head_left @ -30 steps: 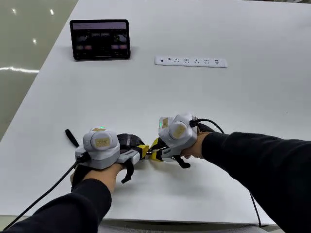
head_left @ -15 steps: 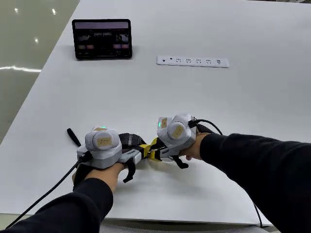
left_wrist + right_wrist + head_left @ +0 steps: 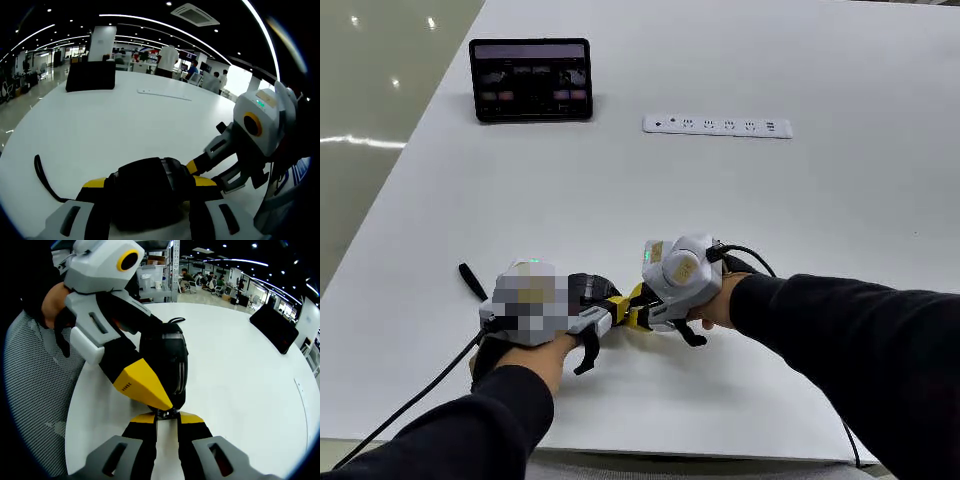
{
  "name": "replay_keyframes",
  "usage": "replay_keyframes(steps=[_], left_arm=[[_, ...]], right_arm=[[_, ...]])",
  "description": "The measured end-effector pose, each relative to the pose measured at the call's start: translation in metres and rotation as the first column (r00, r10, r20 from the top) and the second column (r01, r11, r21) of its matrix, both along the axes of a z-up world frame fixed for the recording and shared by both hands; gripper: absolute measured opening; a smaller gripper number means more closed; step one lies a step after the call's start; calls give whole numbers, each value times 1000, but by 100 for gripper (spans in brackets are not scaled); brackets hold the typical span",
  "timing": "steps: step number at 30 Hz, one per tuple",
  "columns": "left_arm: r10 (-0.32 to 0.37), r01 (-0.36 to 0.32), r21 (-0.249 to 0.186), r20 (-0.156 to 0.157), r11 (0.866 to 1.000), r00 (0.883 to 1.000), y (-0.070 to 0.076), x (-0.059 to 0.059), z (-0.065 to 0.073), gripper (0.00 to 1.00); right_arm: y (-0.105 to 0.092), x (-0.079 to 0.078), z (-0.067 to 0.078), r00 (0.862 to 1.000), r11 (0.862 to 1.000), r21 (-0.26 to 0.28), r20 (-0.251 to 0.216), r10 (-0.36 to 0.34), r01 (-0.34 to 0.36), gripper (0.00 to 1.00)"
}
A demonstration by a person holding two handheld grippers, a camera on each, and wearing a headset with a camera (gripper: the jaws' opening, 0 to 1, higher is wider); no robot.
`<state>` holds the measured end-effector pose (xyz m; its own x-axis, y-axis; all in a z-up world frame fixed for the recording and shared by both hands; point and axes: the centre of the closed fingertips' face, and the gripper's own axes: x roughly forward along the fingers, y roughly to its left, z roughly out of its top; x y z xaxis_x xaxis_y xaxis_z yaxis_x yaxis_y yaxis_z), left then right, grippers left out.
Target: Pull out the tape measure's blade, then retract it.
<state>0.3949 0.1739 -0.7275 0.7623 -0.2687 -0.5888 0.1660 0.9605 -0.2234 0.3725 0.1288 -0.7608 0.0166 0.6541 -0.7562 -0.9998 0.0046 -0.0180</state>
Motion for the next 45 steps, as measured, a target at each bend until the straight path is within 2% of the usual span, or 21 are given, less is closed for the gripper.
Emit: replay_keyframes(steps=[11, 18, 26, 27, 29, 30, 31, 34, 37, 40, 41, 43, 45], left_arm=[[-2, 2, 1, 1, 1000, 1000, 0, -1, 0, 60], [-4, 4, 2, 1, 1000, 1000, 0, -1, 0, 60], [-4, 4, 4, 1, 1000, 1000, 0, -1, 0, 60], [-4, 4, 3, 1, 1000, 1000, 0, -1, 0, 60], [-9, 9, 0, 5, 1000, 1000, 0, -1, 0, 60], [-14, 14, -2, 8, 1000, 1000, 0, -1, 0, 60], [-22, 22, -25, 5, 999, 1000, -1, -1, 0, 61], [-64, 63, -40, -10, 997, 998, -2, -2, 1, 61], [-111, 107, -75, -59, 991, 992, -2, -3, 0, 61], [-145, 144, -60, -18, 988, 989, 6, 3, 14, 65], [-178, 178, -42, -1, 983, 984, 9, 4, 21, 69], [-225, 225, 1, 32, 974, 974, 17, 4, 31, 74], [-258, 258, 3, 45, 966, 965, 22, 2, 35, 82]], right_arm=[[-1, 0, 0, 1000, 1000, -2, 8, 8, -8, 10], [-2, 0, 0, 1000, 1000, -6, -15, -3, 3, 9], [-3, -1, 1, 1000, 1000, -4, -9, 5, -5, 9], [-4, 0, 1, 1000, 1000, -2, -13, 2, -2, 9], [-4, -1, 1, 997, 999, 11, -59, -40, 41, 9], [-4, -1, 1, 997, 999, 10, -62, -48, 49, 10], [-3, -2, 1, 998, 999, 9, -49, -40, 40, 10], [-2, -4, 1, 999, 999, 6, -41, -34, 34, 11], [-6, -4, 2, 997, 998, -12, -58, -59, 59, 15], [-10, -4, 9, 994, 996, 5, -58, -89, 89, 26], [-13, -6, 13, 992, 995, 15, -75, -102, 104, 27], [-22, -6, 19, 989, 992, 19, -77, -123, 125, 32], [-33, -3, 25, 983, 985, 31, -74, -168, 171, 37]])
